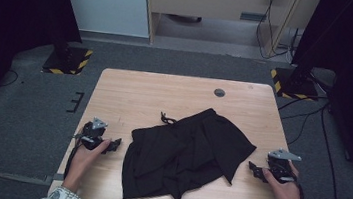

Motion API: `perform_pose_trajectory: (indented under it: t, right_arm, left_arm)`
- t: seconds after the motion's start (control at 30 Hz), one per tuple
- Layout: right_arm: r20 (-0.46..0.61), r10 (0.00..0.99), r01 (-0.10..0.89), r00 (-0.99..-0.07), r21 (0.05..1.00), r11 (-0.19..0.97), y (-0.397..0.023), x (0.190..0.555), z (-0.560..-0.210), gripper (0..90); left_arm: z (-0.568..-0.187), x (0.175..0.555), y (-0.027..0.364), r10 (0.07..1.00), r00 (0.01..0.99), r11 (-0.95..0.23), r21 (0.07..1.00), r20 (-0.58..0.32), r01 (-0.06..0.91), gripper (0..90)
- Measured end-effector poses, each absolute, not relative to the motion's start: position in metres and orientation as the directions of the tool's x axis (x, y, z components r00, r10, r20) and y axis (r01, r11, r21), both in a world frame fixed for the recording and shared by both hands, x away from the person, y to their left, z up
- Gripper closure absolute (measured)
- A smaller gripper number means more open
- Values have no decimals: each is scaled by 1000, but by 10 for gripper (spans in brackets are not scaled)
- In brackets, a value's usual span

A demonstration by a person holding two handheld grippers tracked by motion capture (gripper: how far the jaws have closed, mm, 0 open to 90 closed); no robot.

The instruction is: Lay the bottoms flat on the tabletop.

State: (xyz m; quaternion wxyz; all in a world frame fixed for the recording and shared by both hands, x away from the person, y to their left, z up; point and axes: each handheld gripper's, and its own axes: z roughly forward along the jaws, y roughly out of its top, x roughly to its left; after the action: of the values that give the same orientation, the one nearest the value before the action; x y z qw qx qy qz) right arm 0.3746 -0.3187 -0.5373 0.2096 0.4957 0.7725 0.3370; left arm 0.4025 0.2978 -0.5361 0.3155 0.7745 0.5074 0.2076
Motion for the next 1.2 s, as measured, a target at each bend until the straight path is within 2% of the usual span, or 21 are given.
perform_pose_trajectory:
  t: [0.07, 0.17, 0.37, 0.5, 0.53, 0.57, 0.6, 0.73, 1.0, 1.2]
  right_arm:
    - [13, 908, 626, -418, 728, 278, -318, 375, -537, 147]
    - [14, 912, 629, -409, 728, 271, -318, 375, -537, 147]
    - [25, 918, 623, -395, 742, 248, -316, 378, -535, 160]
    - [19, 918, 554, -397, 802, 223, -311, 378, -523, 215]
    - [13, 912, 516, -410, 828, 220, -303, 379, -516, 305]
    - [13, 912, 516, -410, 828, 220, -303, 379, -516, 305]
    - [-4, 906, 491, -423, 839, 232, -295, 382, -512, 410]
    - [-45, 897, 461, -439, 846, 268, -278, 390, -509, 516]
    - [-51, 879, 477, -474, 825, 305, -257, 407, -516, 471]
    - [-36, 862, 542, -506, 765, 350, -245, 414, -527, 463]
  left_arm:
    - [-536, 402, 297, 917, 399, -287, 697, 1, 657, 21]
    - [-532, 401, 294, 909, 416, -308, 683, 8, 662, 72]
    - [-520, 392, 277, 891, 453, -320, 712, 3, 625, 60]
    - [-511, 380, 259, 866, 500, -356, 733, 25, 580, 56]
    - [-510, 375, 252, 851, 524, -373, 737, 30, 563, 48]
    - [-510, 375, 252, 851, 524, -373, 737, 30, 563, 46]
    - [-510, 371, 247, 843, 536, -383, 734, 31, 561, 47]
    - [-510, 362, 241, 833, 553, -395, 728, 26, 560, 51]
    - [-522, 349, 228, 780, 626, -479, 666, 23, 572, 62]
    - [-523, 347, 228, 771, 637, -478, 659, -3, 581, 267]
